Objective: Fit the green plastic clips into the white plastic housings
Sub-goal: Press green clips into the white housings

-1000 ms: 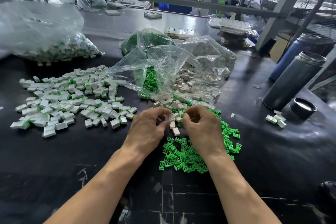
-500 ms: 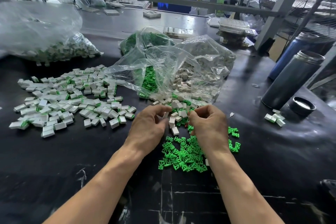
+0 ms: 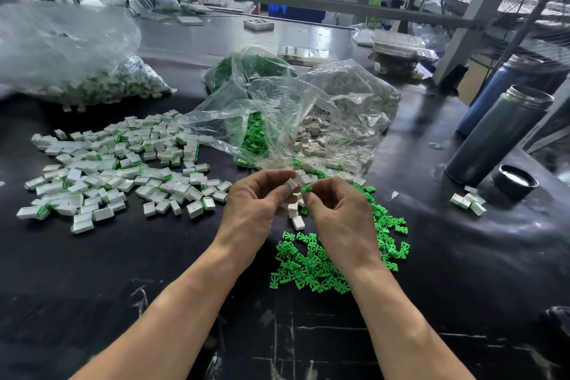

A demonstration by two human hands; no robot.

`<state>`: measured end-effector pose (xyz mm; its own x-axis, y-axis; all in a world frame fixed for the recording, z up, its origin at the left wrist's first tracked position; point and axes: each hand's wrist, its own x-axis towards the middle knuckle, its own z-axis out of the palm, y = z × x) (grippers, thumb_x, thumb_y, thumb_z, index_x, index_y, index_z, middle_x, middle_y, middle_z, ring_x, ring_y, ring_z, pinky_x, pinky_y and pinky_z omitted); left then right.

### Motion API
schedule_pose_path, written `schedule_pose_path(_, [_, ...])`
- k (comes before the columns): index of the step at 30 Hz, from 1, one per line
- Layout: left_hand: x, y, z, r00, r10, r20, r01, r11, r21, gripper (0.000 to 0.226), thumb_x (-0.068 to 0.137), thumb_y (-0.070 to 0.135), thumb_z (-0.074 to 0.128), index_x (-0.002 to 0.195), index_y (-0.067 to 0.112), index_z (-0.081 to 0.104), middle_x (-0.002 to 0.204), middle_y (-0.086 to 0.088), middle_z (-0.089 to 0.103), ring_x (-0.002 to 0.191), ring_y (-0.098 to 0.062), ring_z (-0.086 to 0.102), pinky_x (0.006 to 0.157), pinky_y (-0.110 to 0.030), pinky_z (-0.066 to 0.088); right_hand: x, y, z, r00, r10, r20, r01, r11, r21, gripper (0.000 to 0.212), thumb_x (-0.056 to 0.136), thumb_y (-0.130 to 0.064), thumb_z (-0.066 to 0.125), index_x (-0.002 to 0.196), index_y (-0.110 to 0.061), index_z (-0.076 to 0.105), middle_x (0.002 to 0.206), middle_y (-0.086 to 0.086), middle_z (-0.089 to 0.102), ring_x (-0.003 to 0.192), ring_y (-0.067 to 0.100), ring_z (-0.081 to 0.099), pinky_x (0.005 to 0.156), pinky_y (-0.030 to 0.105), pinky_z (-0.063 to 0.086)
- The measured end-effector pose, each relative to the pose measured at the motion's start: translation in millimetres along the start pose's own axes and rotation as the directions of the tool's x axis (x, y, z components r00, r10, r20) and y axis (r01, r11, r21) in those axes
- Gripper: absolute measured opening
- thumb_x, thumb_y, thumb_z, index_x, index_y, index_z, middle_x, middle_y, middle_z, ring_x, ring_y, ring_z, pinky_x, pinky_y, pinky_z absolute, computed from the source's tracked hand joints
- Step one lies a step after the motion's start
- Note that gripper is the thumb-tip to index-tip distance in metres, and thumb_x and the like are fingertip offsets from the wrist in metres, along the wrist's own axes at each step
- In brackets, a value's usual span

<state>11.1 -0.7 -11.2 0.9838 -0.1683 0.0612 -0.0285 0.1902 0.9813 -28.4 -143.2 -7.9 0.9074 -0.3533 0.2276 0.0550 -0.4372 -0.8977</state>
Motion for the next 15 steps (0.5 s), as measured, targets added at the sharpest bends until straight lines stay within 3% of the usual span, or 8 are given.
schedule_pose_path(3, [-2.1,1.0,1.7,1.000,0.006,0.011,-0.006,1.000,0.004,0.015,0.093,0.010,0.072,0.103,0.019,0.077,0.097,-0.006,0.080,0.090,-0.021,0.077,0.074,-0.033,0.060,-0.9,0.6,1.2,1.000,0.007,-0.019,-0.006,0.998,0.064,0.005,0.093,-0.020,0.076,0.096,-0.024,0.074,0.080,-0.011,0.075,0.074,0.000,0.069,0.065,0.016,0.052])
schedule_pose_path(6, [-5.6,1.7,5.4,1.000,0.004,0.017,-0.004,1.000,-0.010,0.013,0.092,0.011,0.073,0.099,0.020,0.079,0.096,-0.010,0.079,0.087,-0.028,0.076,0.079,-0.048,0.062,-2.5,1.0,2.8,1.000,0.016,-0.025,-0.013,0.992,0.129,0.006,0.094,-0.022,0.077,0.098,-0.025,0.074,0.083,-0.011,0.076,0.074,0.005,0.072,0.061,0.021,0.055])
schedule_pose_path(9, [-6.6,2.1,6.6,1.000,0.000,0.021,0.001,1.000,-0.014,0.014,0.091,0.011,0.073,0.103,0.017,0.078,0.097,-0.012,0.079,0.088,-0.033,0.075,0.086,-0.061,0.058,-2.4,1.0,3.7,0.999,0.033,-0.025,-0.028,0.983,0.184,0.010,0.094,-0.018,0.077,0.103,-0.023,0.077,0.086,-0.008,0.078,0.079,0.006,0.074,0.068,0.028,0.060])
schedule_pose_path(15, [-6.7,3.9,6.1,1.000,-0.009,0.010,0.009,1.000,-0.019,0.010,0.091,0.010,0.073,0.094,0.019,0.077,0.095,-0.013,0.078,0.089,-0.036,0.074,0.085,-0.062,0.058,-2.3,1.6,3.0,0.999,0.011,-0.053,-0.002,0.986,0.164,0.009,0.094,-0.015,0.075,0.097,-0.024,0.076,0.085,-0.009,0.077,0.077,0.005,0.072,0.068,0.026,0.058])
